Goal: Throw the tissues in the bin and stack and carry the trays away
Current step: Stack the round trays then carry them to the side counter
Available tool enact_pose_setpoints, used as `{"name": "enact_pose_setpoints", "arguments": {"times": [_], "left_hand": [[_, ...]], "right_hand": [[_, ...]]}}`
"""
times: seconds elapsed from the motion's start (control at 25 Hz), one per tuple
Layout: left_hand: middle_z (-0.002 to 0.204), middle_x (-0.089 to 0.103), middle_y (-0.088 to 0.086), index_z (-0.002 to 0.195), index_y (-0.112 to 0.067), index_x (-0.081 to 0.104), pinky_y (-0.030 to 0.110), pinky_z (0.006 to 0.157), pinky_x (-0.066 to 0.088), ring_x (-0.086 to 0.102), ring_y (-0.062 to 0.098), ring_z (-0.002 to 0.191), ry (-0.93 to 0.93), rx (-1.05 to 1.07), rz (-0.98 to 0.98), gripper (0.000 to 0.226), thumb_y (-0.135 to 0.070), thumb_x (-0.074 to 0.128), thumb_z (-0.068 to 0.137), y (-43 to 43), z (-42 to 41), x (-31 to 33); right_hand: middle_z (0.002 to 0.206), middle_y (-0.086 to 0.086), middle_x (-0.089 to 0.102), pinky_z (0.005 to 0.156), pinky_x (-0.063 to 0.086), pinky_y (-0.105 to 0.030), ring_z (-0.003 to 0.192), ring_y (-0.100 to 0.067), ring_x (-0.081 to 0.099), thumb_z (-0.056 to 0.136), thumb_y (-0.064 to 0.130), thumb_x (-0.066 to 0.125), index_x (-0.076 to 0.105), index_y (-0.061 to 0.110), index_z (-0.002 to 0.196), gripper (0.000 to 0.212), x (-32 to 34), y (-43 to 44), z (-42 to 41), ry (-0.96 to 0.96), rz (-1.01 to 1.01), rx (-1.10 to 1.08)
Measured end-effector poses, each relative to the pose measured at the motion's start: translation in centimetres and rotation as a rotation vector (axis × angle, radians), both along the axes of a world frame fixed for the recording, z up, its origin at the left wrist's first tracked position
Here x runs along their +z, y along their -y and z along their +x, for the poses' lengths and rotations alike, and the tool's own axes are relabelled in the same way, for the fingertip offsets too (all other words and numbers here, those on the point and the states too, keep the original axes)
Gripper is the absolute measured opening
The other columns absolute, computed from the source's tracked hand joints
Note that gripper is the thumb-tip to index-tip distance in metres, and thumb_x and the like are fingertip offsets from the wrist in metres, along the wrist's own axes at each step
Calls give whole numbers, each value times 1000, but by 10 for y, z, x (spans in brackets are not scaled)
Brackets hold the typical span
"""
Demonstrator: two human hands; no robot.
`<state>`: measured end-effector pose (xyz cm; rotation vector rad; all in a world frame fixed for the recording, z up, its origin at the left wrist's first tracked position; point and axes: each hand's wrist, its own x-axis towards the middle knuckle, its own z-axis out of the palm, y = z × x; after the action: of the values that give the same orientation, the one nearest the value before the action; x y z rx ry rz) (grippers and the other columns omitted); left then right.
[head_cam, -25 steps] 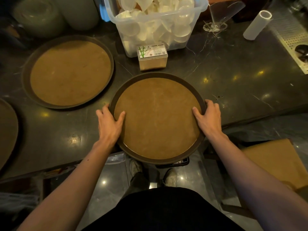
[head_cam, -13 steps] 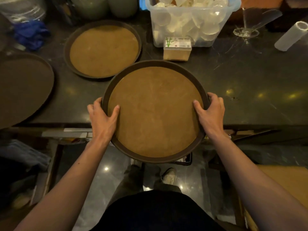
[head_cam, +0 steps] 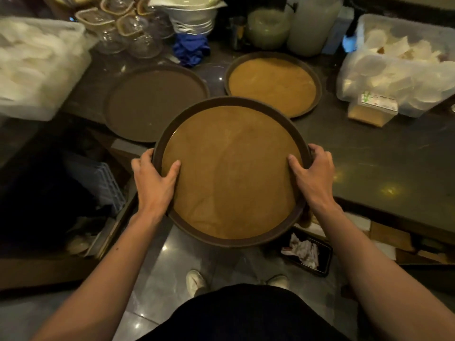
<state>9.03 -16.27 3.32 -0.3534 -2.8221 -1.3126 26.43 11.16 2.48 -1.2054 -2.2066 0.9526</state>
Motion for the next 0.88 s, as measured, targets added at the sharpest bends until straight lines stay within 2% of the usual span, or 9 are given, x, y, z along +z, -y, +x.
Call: {"name": "enact_pose_setpoints", "arguments": {"times": [0.08, 0.2, 0.4, 0.52, 0.68, 0.8, 0.88], "left_hand": [[128, 45, 15, 137, -10, 44, 22, 95, 33, 39, 10, 106, 12, 53, -4, 68, -41, 72, 82, 43, -24, 2], [128, 44, 15, 137, -10, 44, 31, 101, 37, 47, 24, 115, 34, 127, 7, 70, -40, 73, 81, 96, -49, 4], [126, 45, 13, 136, -13, 46, 26, 93, 36, 51, 25, 111, 44, 206, 34, 69, -41, 74, 80, 144, -86, 0], [125, 45, 11, 136, -14, 46, 28, 92, 38, 49, 21, 106, 51, 239, 46, 69, -42, 75, 79, 147, -105, -4], [127, 44, 11, 135, -15, 47, 30, 94, 38, 41, 12, 103, 50, 253, 37, 68, -42, 74, 79, 129, -133, -12], [128, 43, 13, 135, -13, 46, 33, 97, 38, 44, 21, 112, 76, 248, 7, 68, -41, 74, 80, 103, -159, -20], [129, 42, 14, 136, -11, 45, 34, 99, 38, 44, 25, 116, 86, 250, -14, 69, -40, 74, 80, 82, -177, -24]], "right_hand": [[121, -4, 49, 94, 45, -35, 111, -19, 51, 85, 45, 68, 49, 15, 133, 59, 1, 36, -35, 11, -5, 44], [120, -6, 50, 94, 45, -34, 109, -18, 51, 85, 45, 69, 50, 15, 132, 59, 4, 79, -80, 28, 4, 102], [114, 1, 47, 88, 41, -29, 103, -11, 46, 84, 44, 69, 51, 15, 131, 58, 8, 117, -135, 26, 20, 183], [113, 1, 47, 87, 39, -28, 103, -12, 46, 84, 43, 70, 51, 14, 131, 58, 7, 116, -160, 28, 31, 205], [118, -4, 52, 91, 45, -32, 106, -17, 52, 82, 44, 71, 52, 15, 130, 60, -1, 94, -194, 17, 8, 208], [116, -2, 51, 94, 46, -37, 108, -18, 53, 81, 45, 71, 52, 15, 131, 62, -15, 67, -221, 19, -26, 201], [113, 0, 47, 93, 44, -35, 108, -18, 51, 80, 44, 72, 52, 14, 130, 62, -23, 46, -243, 22, -43, 220]]}}
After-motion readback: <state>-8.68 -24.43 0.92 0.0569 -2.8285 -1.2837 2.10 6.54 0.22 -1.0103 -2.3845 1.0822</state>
